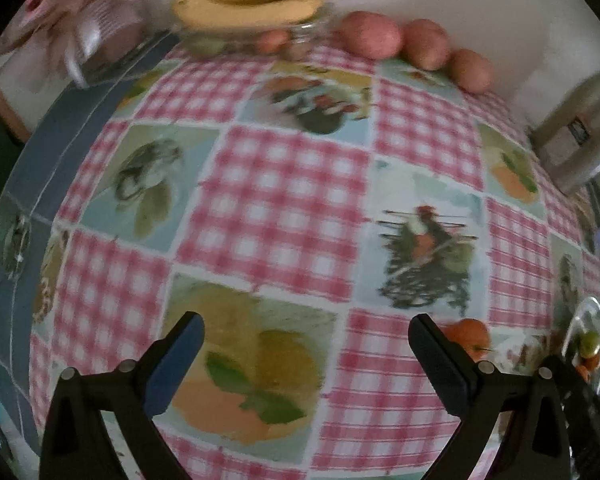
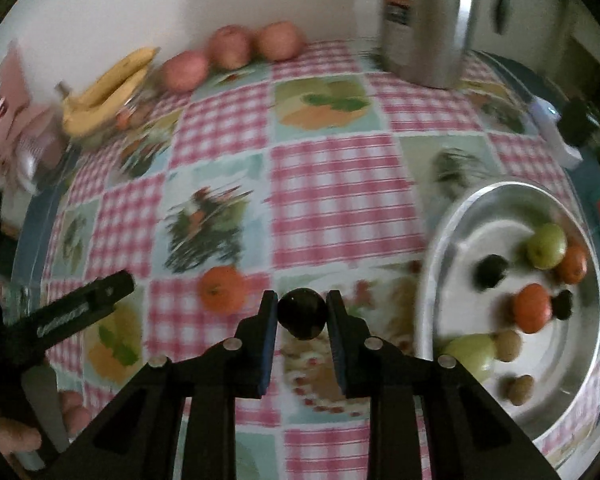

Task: Organize fruits
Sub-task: 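Close the left tool on the tangerine while the right tool holds the plum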

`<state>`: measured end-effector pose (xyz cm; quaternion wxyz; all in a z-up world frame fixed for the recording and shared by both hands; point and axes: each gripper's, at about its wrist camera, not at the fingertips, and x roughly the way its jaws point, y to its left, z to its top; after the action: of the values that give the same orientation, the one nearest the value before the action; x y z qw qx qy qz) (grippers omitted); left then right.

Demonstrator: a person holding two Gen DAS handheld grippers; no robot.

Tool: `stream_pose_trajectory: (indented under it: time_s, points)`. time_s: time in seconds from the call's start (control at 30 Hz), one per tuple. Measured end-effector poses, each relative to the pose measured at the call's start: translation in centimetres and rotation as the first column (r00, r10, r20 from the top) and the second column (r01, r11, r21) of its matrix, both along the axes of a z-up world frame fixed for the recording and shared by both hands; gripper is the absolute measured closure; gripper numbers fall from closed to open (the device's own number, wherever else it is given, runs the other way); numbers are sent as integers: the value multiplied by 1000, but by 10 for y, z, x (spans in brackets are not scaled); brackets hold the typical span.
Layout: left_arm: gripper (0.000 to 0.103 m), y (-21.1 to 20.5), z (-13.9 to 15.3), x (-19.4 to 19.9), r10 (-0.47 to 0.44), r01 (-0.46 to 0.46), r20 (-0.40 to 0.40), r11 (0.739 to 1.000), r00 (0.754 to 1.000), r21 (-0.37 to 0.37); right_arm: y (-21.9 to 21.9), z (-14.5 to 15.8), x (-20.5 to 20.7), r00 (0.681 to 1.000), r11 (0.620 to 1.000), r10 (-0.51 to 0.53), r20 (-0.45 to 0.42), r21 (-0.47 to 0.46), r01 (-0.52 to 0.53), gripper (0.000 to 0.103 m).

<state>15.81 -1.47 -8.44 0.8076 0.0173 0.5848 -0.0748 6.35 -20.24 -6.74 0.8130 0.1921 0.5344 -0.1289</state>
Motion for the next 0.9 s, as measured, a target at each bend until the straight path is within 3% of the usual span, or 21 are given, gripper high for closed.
stream_pose_trajectory:
  time_s: [0.17,0.3,0.5,0.57,0.8,0.9]
  points:
    - [0,-37,4,-9,-103,103,10,995,995,20,-34,9,-11,995,995,-97,32,30,96,77]
    - [0,-53,6,-13,-150,149,-9,987,989,-61,-49,14,-18,988,989,-143,49,47,141,77]
    - [3,-82,-4,-22,-217,216,-26,976,976,-27,-65,19,-25,978,979,-197,70,74,192,77]
    - [12,-87,-9,-23,-230,228,-46,972,972,-54,-68,20,-25,976,976,-204,76,86,198,77]
    - [23,-97,-21,-26,-260,257,-86,965,962,-51,-69,20,-26,976,976,-201,87,104,192,77]
    - [33,-97,-22,-29,-260,257,-83,965,962,-48,-68,21,-26,976,976,-198,90,107,188,77]
